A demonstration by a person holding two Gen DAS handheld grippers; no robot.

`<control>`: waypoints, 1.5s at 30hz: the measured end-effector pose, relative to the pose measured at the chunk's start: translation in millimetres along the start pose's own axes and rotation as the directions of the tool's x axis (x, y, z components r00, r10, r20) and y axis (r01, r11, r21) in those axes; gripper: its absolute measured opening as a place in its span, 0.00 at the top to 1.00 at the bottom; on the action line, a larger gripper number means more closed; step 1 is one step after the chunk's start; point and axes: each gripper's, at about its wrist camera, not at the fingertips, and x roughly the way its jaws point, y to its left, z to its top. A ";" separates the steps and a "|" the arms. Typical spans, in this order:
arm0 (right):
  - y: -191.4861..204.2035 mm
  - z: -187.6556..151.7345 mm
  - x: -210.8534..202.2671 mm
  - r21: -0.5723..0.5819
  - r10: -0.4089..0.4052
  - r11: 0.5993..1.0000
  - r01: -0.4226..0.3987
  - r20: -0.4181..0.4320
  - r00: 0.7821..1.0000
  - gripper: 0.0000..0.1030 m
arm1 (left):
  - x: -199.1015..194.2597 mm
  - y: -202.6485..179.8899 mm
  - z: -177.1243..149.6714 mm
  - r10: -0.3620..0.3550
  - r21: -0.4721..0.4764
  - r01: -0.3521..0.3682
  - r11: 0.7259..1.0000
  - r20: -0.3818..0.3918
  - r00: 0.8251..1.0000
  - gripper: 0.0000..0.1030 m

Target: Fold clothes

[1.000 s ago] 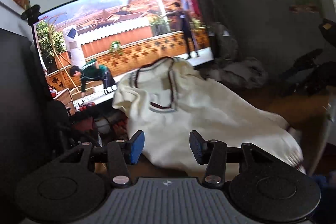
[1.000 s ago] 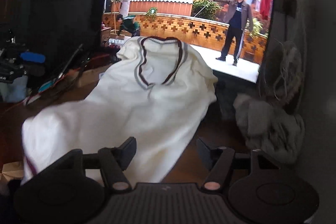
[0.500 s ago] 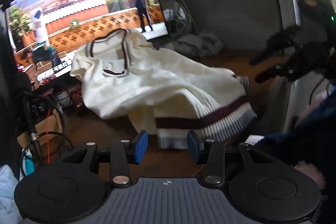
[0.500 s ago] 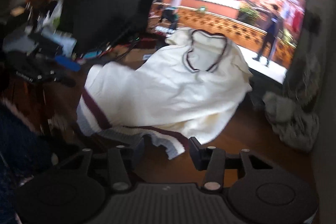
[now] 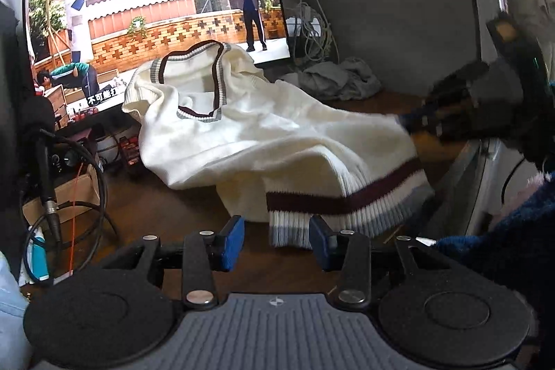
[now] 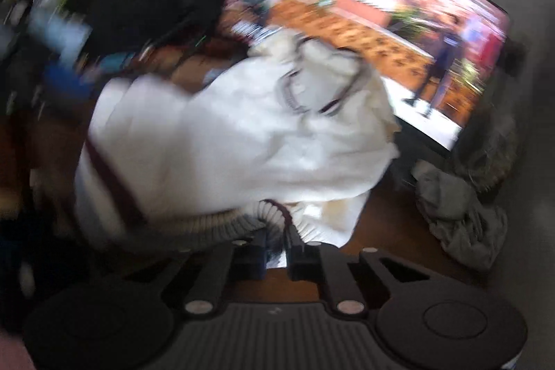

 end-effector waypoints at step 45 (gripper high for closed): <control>-31.8 -42.6 -52.2 0.136 -0.029 0.990 0.032 -0.023 0.999 0.91 | 6.1 91.6 -30.9 -0.182 -0.754 0.144 0.641 0.033 0.983 0.95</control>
